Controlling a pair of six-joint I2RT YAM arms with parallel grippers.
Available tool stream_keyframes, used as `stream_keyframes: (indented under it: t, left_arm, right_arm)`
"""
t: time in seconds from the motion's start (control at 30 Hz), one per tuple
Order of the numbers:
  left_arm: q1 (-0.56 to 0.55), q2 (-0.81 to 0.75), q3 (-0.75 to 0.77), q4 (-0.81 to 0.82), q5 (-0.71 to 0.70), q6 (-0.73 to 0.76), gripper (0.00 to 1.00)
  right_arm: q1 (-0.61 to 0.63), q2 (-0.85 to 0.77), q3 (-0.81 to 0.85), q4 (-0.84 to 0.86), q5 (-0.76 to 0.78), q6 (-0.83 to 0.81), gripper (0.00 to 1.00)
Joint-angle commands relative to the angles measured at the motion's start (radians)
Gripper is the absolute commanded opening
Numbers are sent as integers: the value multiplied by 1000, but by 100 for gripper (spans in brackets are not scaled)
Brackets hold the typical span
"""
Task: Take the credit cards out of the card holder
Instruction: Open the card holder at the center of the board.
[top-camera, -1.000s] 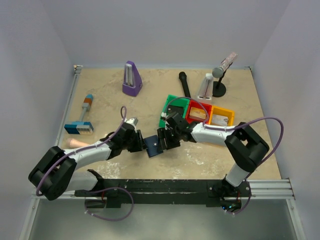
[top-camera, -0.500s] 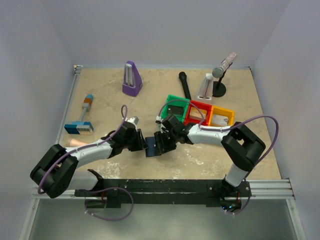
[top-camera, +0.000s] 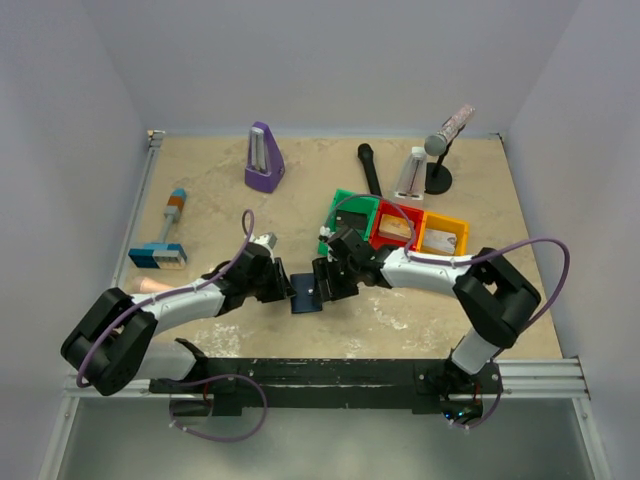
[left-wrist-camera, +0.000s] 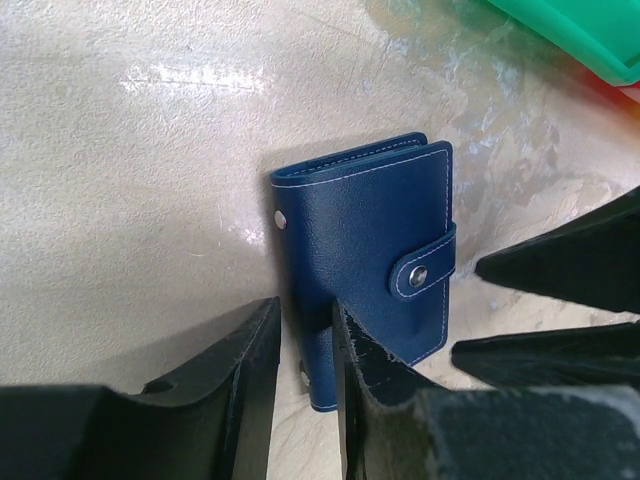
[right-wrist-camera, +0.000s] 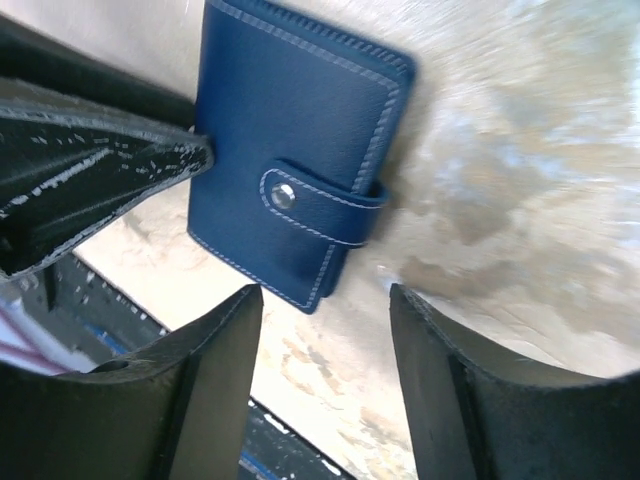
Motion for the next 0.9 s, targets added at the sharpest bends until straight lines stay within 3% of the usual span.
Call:
stream_keyframes:
  t: [0.0,0.17,0.87]
  left_arm:
    - [4,-24,-8,21,-1,4,31]
    - [4,-20,-2,21,2,4,31]
    - [4,-4,-51,85,27,-13,31]
  right_arm:
    - [-5,-59,57,-84,131,-36,60]
    - [-5,-25,117,-138,116,-39,61]
    - [-5,32,-16,121,-115,84,48]
